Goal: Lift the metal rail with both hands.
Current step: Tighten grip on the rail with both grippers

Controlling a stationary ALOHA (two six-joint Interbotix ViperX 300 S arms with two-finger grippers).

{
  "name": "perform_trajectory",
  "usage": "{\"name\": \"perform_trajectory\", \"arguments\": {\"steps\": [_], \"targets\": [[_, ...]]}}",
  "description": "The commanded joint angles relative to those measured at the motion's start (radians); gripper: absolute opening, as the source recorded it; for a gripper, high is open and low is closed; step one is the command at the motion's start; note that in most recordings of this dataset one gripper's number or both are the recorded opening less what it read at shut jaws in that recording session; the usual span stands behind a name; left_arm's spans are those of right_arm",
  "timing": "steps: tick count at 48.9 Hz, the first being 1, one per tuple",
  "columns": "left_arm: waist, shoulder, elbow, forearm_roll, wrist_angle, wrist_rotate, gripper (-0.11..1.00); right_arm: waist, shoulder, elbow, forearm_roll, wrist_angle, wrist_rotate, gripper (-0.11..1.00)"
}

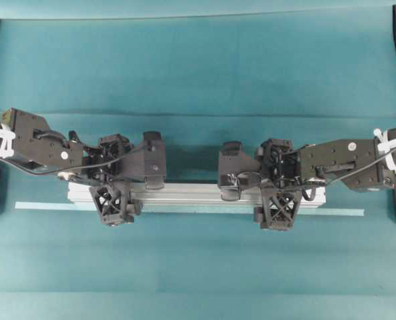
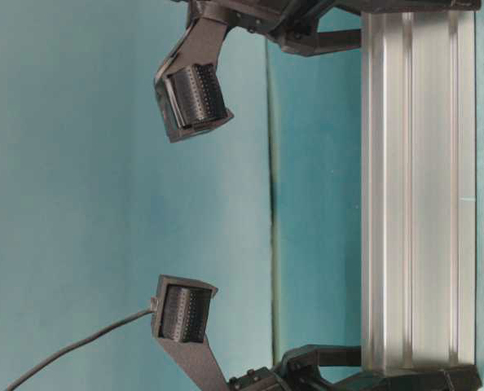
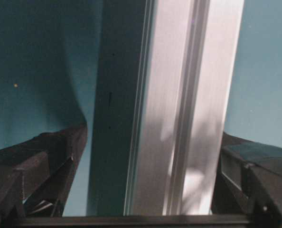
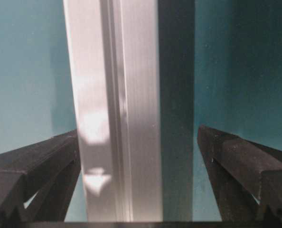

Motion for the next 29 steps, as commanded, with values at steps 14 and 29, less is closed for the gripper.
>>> {"name": "perform_trajectory", "arguments": {"steps": [14, 29], "targets": [[-0.012, 0.008, -0.008, 0.002, -0.006, -0.006, 0.96, 0.003, 0.009, -0.008, -0.002, 0.003, 0.006, 0.94], [-0.037, -0.008, -0.018, 0.002, 0.032, -0.003, 0.42, 0.008, 0.011, -0.015, 0.002, 0.043, 0.011, 0.39]]}}
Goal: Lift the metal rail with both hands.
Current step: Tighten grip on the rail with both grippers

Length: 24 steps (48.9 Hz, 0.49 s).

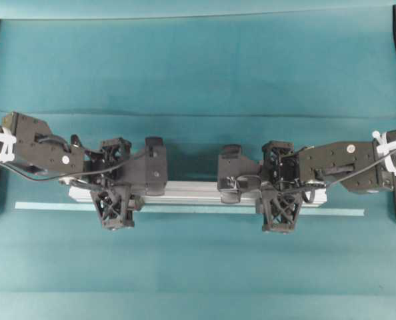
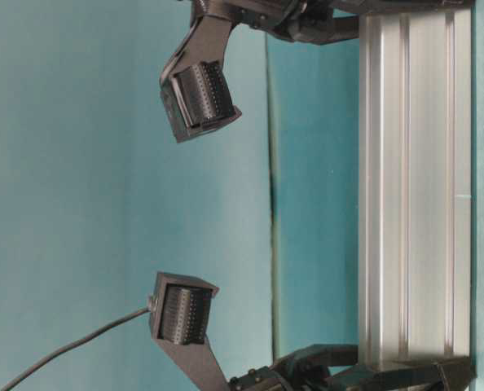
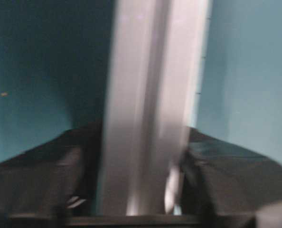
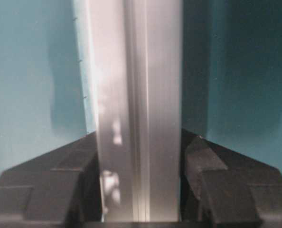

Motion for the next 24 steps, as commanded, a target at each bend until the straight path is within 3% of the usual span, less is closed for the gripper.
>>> {"name": "perform_trajectory", "arguments": {"steps": [1, 24], "targets": [[-0.008, -0.006, -0.008, -0.002, 0.012, -0.002, 0.4, -0.002, 0.008, -0.006, -0.002, 0.003, 0.006, 0.39], [-0.008, -0.003, -0.028, -0.002, 0.014, -0.006, 0.39, -0.003, 0.008, -0.009, -0.002, 0.002, 0.005, 0.39]]}}
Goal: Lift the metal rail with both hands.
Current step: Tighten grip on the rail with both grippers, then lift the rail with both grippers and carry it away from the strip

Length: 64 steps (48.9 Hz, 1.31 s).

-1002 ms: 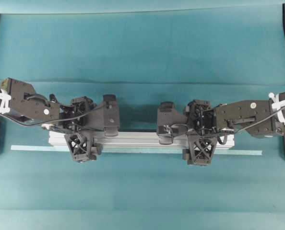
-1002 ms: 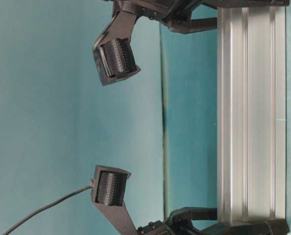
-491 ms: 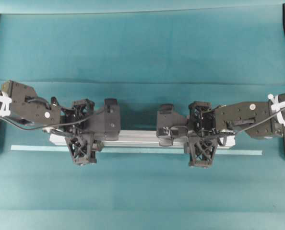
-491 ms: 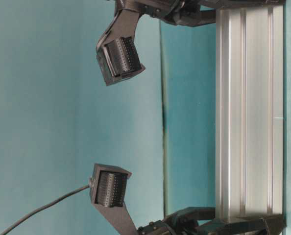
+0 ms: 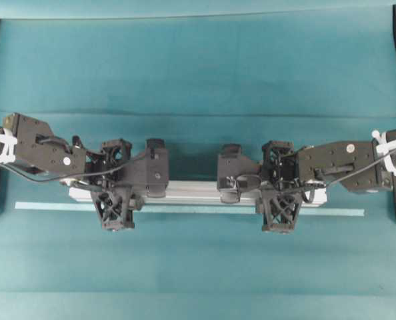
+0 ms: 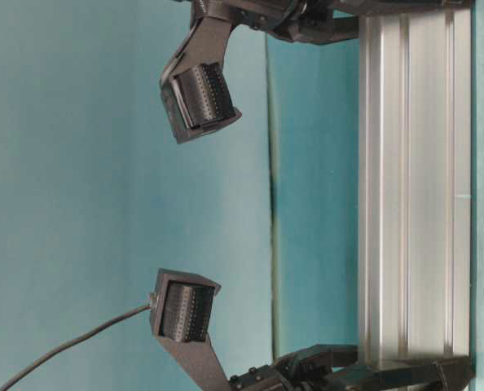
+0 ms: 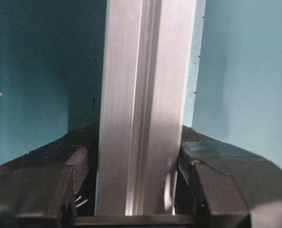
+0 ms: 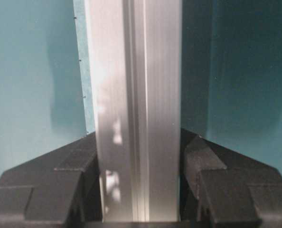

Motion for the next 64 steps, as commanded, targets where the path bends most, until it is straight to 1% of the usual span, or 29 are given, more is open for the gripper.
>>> {"name": "perform_trajectory", "arguments": {"steps": [1, 5, 13, 27, 45, 57, 64], "targets": [[-0.005, -0.006, -0.015, -0.002, -0.003, -0.005, 0.39, -0.002, 0.008, -0.009, 0.0, 0.002, 0.005, 0.39], [-0.006, -0.008, -0.023, -0.002, 0.006, -0.005, 0.39, -0.003, 0.005, -0.018, 0.0, 0.011, 0.003, 0.39], [-0.005, -0.031, -0.044, -0.002, 0.057, -0.003, 0.39, -0.011, -0.018, -0.054, 0.0, 0.074, -0.002, 0.39], [0.002, -0.126, -0.083, -0.002, 0.135, -0.003, 0.38, -0.018, -0.081, -0.124, 0.0, 0.189, 0.006, 0.39], [0.009, -0.255, -0.156, -0.003, 0.334, 0.005, 0.38, -0.034, -0.164, -0.218, 0.0, 0.379, 0.008, 0.39], [0.015, -0.334, -0.239, -0.003, 0.479, 0.005, 0.39, -0.032, -0.189, -0.316, 0.003, 0.523, 0.009, 0.39], [0.025, -0.368, -0.281, -0.002, 0.56, 0.0, 0.39, -0.034, -0.189, -0.391, 0.003, 0.607, 0.009, 0.39]]}}
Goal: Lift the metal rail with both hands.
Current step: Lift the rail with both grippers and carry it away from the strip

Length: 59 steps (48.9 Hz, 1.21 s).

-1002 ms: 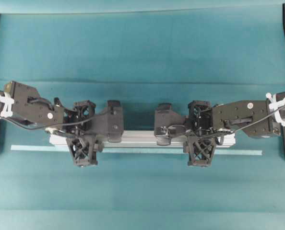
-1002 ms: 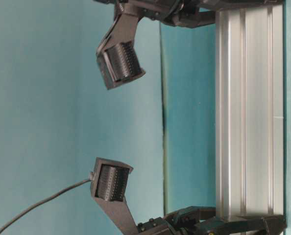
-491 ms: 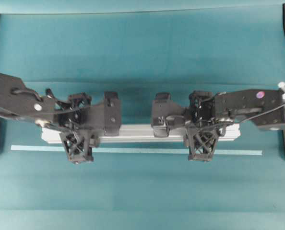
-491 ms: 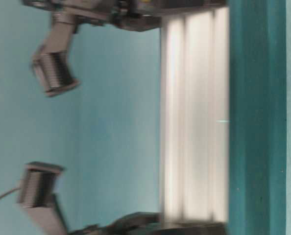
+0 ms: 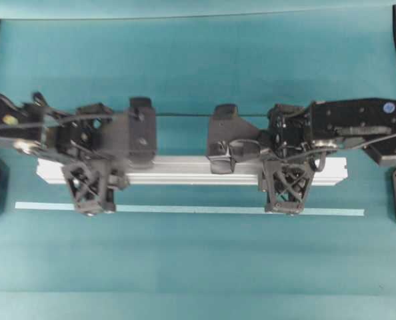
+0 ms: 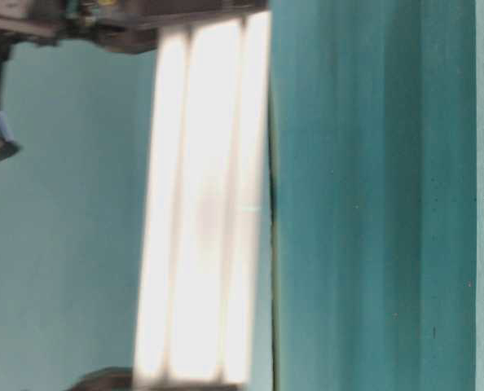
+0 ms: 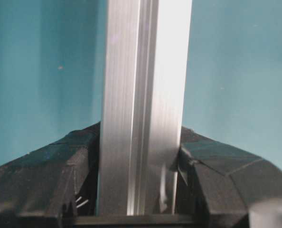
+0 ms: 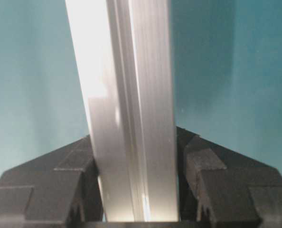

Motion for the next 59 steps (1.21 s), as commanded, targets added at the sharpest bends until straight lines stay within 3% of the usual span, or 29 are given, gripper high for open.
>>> {"name": "perform_trajectory", "arguments": {"steps": [1, 36, 59], "targets": [[0.009, -0.044, -0.055, -0.003, 0.048, -0.005, 0.39, -0.002, -0.012, -0.063, 0.0, 0.044, 0.008, 0.39], [0.025, -0.069, -0.353, -0.002, 0.308, 0.005, 0.38, -0.008, -0.008, -0.446, -0.005, 0.425, 0.008, 0.39], [0.028, -0.046, -0.543, -0.002, 0.414, 0.011, 0.39, -0.009, -0.012, -0.624, -0.005, 0.488, 0.054, 0.39]]}}
